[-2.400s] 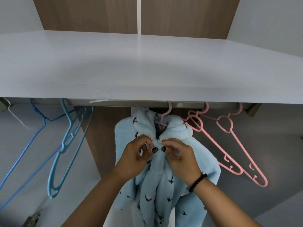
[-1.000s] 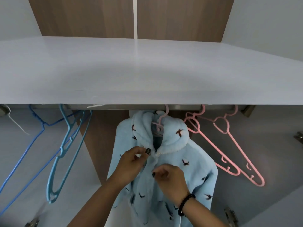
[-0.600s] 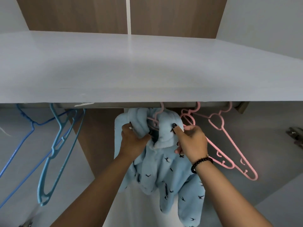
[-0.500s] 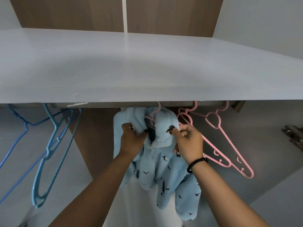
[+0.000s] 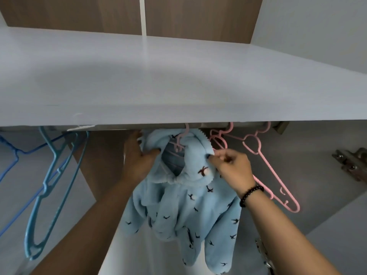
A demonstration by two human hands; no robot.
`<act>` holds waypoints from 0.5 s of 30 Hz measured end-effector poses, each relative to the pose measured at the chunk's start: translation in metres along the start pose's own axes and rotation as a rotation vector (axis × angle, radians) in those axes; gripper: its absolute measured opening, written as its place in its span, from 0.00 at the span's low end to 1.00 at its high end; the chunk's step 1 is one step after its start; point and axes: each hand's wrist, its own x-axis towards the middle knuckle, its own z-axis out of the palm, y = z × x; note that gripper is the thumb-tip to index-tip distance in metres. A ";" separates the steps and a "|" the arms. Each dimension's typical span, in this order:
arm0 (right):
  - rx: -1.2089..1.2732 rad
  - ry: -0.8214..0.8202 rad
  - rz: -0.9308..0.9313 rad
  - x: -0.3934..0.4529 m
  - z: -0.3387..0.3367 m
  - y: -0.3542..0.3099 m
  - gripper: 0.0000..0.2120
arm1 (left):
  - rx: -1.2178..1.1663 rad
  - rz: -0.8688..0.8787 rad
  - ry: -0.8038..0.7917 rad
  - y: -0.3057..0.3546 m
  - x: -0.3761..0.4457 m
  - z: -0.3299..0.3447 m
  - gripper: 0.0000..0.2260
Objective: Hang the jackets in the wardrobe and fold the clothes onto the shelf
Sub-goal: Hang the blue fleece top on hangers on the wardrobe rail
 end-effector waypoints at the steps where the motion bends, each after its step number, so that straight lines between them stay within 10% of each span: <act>1: -0.016 0.020 -0.003 0.006 0.002 -0.008 0.05 | 0.013 0.030 -0.045 0.013 0.005 0.001 0.24; 7: -0.045 -0.092 0.059 0.024 0.026 -0.037 0.15 | 0.006 -0.004 -0.197 0.041 0.025 0.010 0.12; 12: 0.584 -0.107 0.381 0.031 0.027 -0.046 0.12 | -0.325 -0.226 -0.279 0.034 0.037 -0.004 0.18; 15: 0.553 -0.157 0.438 0.026 0.020 -0.046 0.10 | -0.255 -0.377 -0.314 0.029 0.041 -0.007 0.18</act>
